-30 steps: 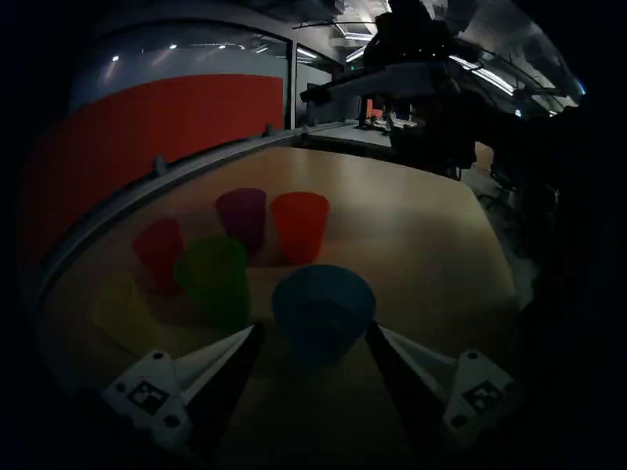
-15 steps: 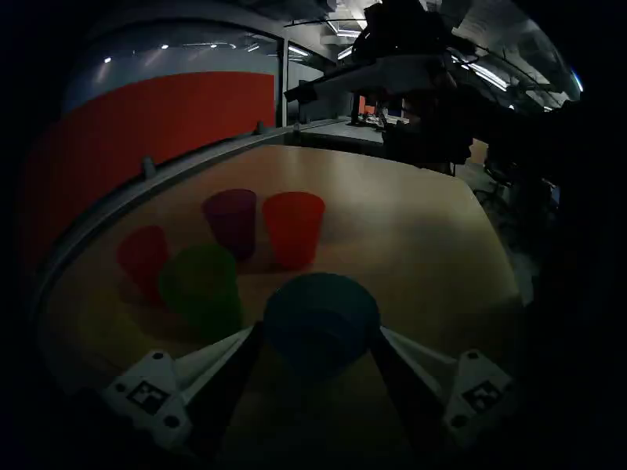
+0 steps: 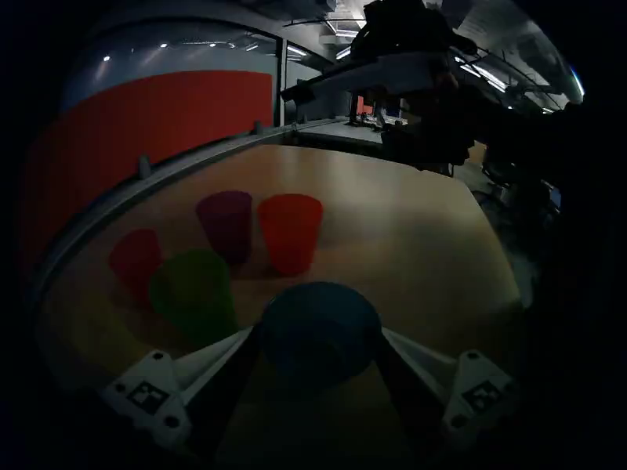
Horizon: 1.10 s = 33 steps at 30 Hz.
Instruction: Pour water
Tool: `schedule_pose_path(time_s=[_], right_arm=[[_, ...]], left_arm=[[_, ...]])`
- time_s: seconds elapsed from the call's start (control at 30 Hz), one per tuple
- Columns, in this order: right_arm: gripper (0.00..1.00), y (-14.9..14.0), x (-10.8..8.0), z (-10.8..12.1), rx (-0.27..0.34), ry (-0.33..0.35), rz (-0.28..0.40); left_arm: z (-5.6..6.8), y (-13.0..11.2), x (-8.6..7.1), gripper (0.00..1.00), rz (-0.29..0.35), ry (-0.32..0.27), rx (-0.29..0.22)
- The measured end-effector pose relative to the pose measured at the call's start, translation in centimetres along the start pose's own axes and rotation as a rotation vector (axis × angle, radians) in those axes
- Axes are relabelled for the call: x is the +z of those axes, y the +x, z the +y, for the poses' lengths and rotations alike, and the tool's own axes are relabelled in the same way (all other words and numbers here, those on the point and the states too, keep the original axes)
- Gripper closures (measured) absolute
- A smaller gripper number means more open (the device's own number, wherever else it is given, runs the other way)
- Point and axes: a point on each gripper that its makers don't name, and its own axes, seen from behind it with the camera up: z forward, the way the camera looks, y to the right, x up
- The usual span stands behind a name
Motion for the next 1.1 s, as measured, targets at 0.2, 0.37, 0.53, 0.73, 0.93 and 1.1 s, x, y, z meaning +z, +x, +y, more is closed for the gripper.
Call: schedule_pose_path(time_s=[0.2,0.37,0.53,0.73,0.93,1.1], right_arm=[[0.00,0.0,0.0,0.1,-0.001,-0.001,-0.001],[0.00,0.0,0.0,0.0,-0.001,-0.001,-0.002],[0.00,0.1,0.0,-0.1,-0.003,0.000,0.001],[0.00,0.2,0.1,-0.2,-0.003,0.002,0.002],[0.00,0.5,0.2,-0.6,-0.006,0.008,0.006],[0.00,0.7,0.2,-0.9,-0.012,0.012,0.011]], left_arm=[[0.2,0.0,0.1,0.11,-0.003,0.004,0.019],[0.2,-0.1,0.0,0.12,-0.011,0.005,0.026],[0.2,-0.1,-0.2,0.12,-0.016,0.005,0.028],[0.1,0.7,-0.9,0.13,0.005,0.015,0.033],[-0.4,2.3,-2.3,0.14,0.046,0.039,0.027],[-0.9,3.5,-3.6,0.14,0.078,0.066,0.016]])
